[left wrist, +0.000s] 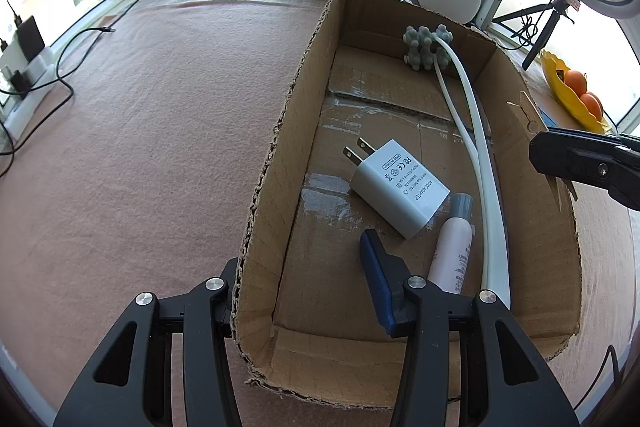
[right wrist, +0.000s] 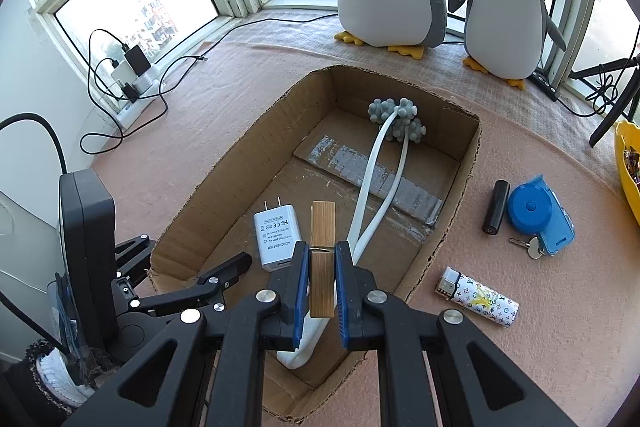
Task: Organize rigid objects
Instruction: 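Open the right gripper to release the clothespin into the box, then move the right gripper to the patterned lighter and grasp it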
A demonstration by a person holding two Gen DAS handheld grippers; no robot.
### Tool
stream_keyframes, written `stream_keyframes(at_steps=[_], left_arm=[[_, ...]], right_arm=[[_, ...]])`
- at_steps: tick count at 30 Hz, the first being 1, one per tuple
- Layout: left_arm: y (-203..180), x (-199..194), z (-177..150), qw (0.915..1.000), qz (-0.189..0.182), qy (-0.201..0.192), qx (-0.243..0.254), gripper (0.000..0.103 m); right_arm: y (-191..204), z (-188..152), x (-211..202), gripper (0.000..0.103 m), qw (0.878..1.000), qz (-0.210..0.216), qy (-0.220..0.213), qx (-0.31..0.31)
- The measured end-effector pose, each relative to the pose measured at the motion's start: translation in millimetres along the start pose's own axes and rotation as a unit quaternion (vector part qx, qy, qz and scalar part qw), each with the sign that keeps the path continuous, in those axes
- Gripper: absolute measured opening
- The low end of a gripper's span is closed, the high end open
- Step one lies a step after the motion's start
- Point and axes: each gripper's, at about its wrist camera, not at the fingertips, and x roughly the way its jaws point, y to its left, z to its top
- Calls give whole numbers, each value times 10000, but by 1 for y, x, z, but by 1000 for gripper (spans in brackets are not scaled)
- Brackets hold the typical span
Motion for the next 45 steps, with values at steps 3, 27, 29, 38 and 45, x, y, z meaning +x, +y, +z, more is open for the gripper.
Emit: stream_keyframes(at_steps=[3, 27, 29, 38, 45], left_arm=[[0, 0, 0, 10000, 0, 0, -2, 46], [0, 0, 0, 10000, -1, -3, 1, 46], [0, 0, 0, 10000, -2, -3, -1, 46], [-1, 0, 0, 10000, 19, 1, 3, 46], [0, 0, 0, 10000, 16, -1, -8, 46]], right_arm=[[2, -1, 2, 12, 10000, 30, 41, -14], [-24, -8, -28, 48, 9992, 54, -358, 153], [-32, -11, -34, 48, 9990, 27, -412, 194], [-89, -36, -49, 48, 9984, -310, -359, 307], [-102, -52, -28, 48, 9978, -569, 172, -295]])
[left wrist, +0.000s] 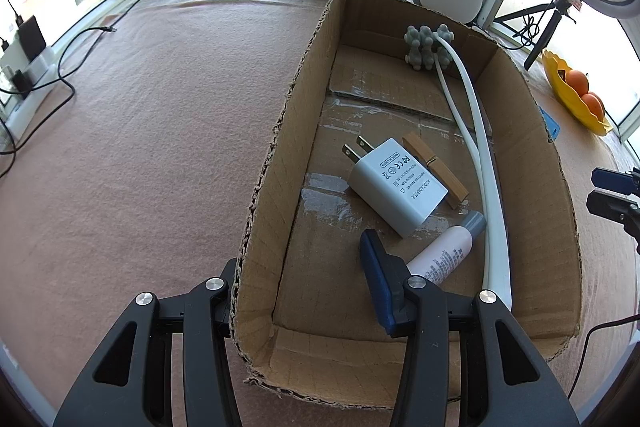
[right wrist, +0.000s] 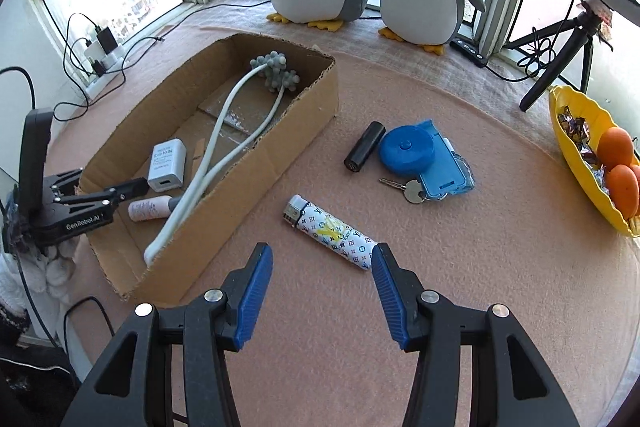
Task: Organize rigid objects
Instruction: 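Move the right gripper to the patterned lighter and grasp it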
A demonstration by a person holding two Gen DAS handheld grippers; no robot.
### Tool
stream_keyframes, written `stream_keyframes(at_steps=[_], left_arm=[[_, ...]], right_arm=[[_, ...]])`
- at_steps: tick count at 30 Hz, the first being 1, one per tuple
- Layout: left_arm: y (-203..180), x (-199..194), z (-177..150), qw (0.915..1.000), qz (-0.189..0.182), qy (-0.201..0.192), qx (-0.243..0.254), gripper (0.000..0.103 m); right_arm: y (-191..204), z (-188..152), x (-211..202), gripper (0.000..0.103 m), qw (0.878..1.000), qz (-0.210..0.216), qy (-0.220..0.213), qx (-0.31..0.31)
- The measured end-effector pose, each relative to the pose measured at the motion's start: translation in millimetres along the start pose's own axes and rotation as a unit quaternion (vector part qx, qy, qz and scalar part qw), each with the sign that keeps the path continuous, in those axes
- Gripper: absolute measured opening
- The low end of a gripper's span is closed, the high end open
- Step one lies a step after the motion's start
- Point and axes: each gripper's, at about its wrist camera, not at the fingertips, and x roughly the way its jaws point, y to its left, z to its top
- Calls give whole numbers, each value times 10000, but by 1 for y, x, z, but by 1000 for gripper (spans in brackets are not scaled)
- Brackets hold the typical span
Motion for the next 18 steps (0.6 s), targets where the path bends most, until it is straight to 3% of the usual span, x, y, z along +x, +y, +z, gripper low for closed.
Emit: stream_keyframes(at_steps=[10, 18], left_arm=[[1, 0, -1, 10000, -5, 4, -10, 46], [1, 0, 0, 10000, -4, 3, -10, 46]], right_arm=[[3, 3, 33, 48, 9986, -299, 228, -373], [4, 14, 53, 48, 9974, -133, 339, -617]])
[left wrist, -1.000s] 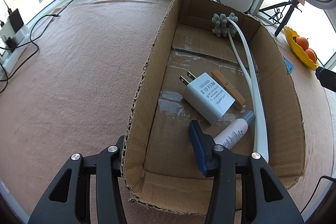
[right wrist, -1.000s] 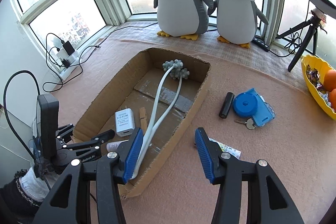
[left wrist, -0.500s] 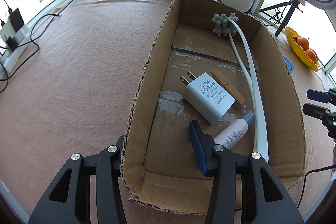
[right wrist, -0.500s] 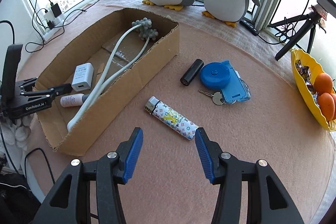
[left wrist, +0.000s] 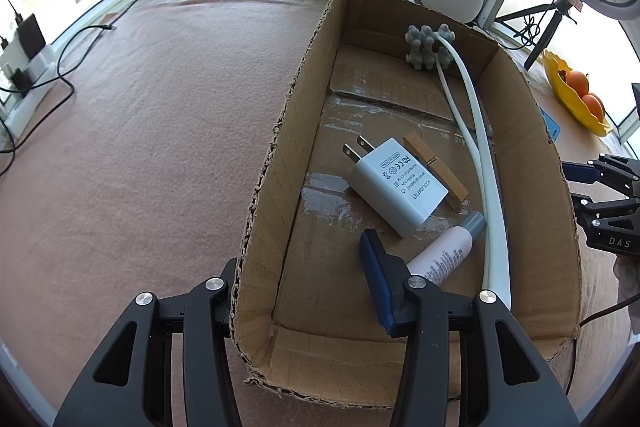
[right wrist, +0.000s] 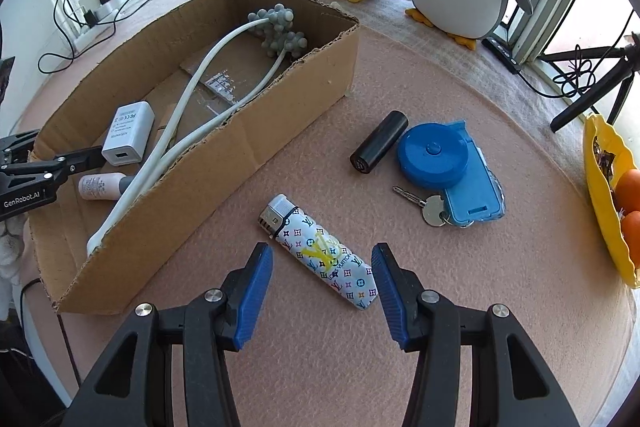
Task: Organize rigid objects
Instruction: 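Move the right gripper to the patterned lighter and grasp it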
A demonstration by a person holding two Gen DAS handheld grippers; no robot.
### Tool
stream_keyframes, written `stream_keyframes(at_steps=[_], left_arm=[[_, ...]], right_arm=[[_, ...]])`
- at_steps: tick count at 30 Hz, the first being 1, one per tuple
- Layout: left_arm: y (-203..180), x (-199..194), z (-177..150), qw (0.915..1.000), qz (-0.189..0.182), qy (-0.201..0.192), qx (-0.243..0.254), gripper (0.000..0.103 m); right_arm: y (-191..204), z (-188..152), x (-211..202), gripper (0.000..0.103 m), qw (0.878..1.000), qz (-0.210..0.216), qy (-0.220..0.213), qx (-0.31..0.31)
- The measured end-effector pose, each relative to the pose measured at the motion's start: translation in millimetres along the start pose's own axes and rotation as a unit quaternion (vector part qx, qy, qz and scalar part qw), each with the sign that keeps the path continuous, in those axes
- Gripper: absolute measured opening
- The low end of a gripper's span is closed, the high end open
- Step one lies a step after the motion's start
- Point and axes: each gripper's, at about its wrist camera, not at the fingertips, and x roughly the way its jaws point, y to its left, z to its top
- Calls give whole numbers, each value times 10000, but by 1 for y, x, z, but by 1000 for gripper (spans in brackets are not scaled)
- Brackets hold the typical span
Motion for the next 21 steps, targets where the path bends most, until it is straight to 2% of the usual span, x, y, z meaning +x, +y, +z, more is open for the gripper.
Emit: stream_keyframes(at_steps=[7, 11, 14, 21], left_arm=[[0, 0, 0, 10000, -2, 0, 0, 46], [1, 1, 0, 10000, -5, -3, -10, 46], [1, 1, 0, 10000, -4, -3, -6, 46], [1, 1, 0, 10000, -8, -2, -11, 46]], right_arm=[[-7, 6, 11, 48, 9980, 567, 186, 189], [-4, 3, 16, 48, 9971, 660, 310, 233], [2, 2, 15, 47, 9978, 578, 313, 122], [14, 4, 15, 23, 9981, 483, 373, -35]])
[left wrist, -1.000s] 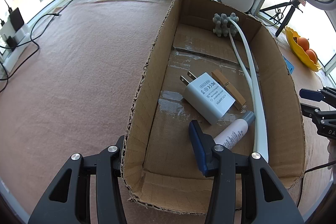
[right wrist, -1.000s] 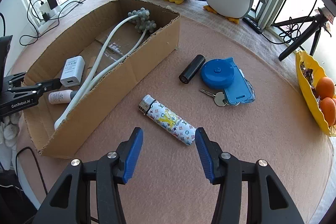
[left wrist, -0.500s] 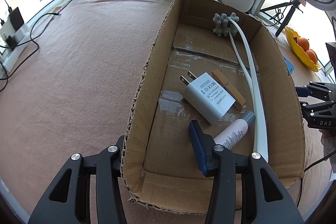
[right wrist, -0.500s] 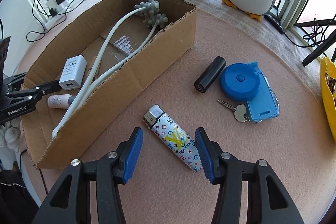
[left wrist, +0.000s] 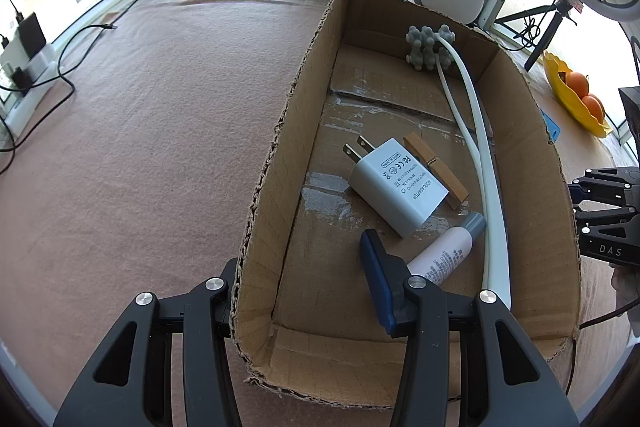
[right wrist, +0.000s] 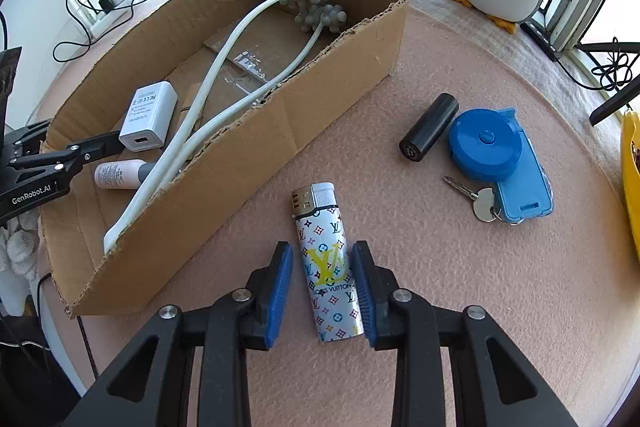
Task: Organize rigid objects
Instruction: 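Move the right gripper to the patterned lighter and grasp it, then lift the lighter with the right gripper and carry it over the box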
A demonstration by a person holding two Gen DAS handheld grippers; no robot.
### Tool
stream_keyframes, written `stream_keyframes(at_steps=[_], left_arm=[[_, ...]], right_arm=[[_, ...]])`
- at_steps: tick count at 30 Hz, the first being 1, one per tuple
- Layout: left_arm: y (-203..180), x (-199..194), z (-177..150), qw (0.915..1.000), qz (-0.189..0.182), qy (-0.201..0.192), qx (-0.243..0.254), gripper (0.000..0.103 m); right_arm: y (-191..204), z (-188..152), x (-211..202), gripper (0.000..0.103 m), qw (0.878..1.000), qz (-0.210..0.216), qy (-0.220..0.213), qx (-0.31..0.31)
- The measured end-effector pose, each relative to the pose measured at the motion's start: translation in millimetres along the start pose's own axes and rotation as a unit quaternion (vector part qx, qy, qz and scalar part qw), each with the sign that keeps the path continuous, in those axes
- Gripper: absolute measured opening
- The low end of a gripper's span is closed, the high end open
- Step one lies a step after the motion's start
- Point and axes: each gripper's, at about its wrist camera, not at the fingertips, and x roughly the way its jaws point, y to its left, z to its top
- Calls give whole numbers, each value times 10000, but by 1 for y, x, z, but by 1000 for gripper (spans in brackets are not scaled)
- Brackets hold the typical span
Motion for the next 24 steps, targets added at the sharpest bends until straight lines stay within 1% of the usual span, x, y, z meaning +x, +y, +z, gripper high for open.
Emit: stream_keyframes(at_steps=[5, 8, 18, 24], left_arm=[[0, 0, -1, 10000, -8, -2, -16, 46], [0, 0, -1, 10000, -9, -2, -18, 46], [0, 0, -1, 10000, -11, -4, -24, 46], [0, 0, -1, 10000, -10, -4, -22, 46]], right_arm=[[5, 1, 0, 21, 9998, -176, 2, -43], [3, -2, -2, 21, 9998, -166, -53, 119], [-7, -17, -23, 21, 9969, -203, -419, 637], [-8, -18, -46, 21, 9939, -182, -685, 850]])
